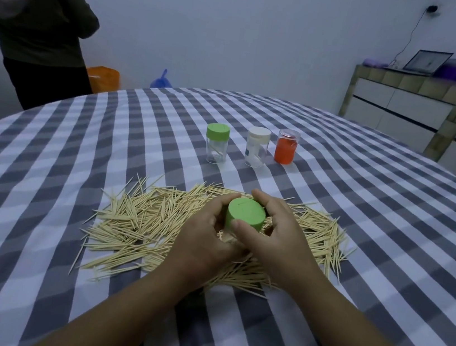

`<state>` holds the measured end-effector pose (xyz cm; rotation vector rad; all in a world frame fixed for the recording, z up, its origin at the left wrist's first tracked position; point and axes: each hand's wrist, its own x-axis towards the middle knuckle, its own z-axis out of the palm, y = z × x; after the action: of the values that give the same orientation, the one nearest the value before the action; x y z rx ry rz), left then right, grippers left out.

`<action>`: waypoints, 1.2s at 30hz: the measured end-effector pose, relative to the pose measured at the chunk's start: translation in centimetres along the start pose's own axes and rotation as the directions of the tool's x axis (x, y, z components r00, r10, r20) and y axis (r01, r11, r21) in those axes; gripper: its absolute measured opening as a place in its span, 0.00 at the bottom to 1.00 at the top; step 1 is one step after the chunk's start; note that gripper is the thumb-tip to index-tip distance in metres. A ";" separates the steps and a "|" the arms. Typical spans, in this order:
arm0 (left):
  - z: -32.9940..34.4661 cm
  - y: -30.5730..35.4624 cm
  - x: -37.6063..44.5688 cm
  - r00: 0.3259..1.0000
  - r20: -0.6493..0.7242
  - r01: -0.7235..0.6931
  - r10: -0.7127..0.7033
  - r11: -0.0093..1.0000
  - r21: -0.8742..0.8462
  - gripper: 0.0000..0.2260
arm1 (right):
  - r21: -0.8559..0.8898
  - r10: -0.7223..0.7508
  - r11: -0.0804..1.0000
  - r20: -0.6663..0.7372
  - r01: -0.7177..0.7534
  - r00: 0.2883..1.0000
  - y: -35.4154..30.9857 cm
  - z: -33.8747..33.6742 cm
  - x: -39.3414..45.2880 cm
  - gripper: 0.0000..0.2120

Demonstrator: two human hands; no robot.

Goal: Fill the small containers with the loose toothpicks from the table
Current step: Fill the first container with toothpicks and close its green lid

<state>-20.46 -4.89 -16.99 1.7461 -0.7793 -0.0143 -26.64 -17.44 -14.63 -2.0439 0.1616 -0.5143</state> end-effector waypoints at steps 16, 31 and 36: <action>0.2 0.0 0.0 0.998 0.003 0.066 -0.066 0.994 -0.082 0.28 | 0.291 0.093 0.954 -0.055 -0.073 0.994 1.3 -2.4 0.1 0.29; 1.8 1.0 0.4 0.998 0.016 0.067 -0.066 0.997 -0.043 0.34 | 0.084 0.433 0.889 -0.472 -0.449 0.768 7.3 -10.6 -1.9 0.15; 1.8 0.7 0.4 0.997 0.026 0.078 -0.077 0.995 -0.057 0.35 | -0.045 0.413 0.861 -0.519 -0.507 0.748 7.8 -10.8 -1.8 0.08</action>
<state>-21.20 -6.67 -16.79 1.7230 -0.7212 -0.1097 -32.07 -29.52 -17.22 -1.9047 1.0418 -0.7130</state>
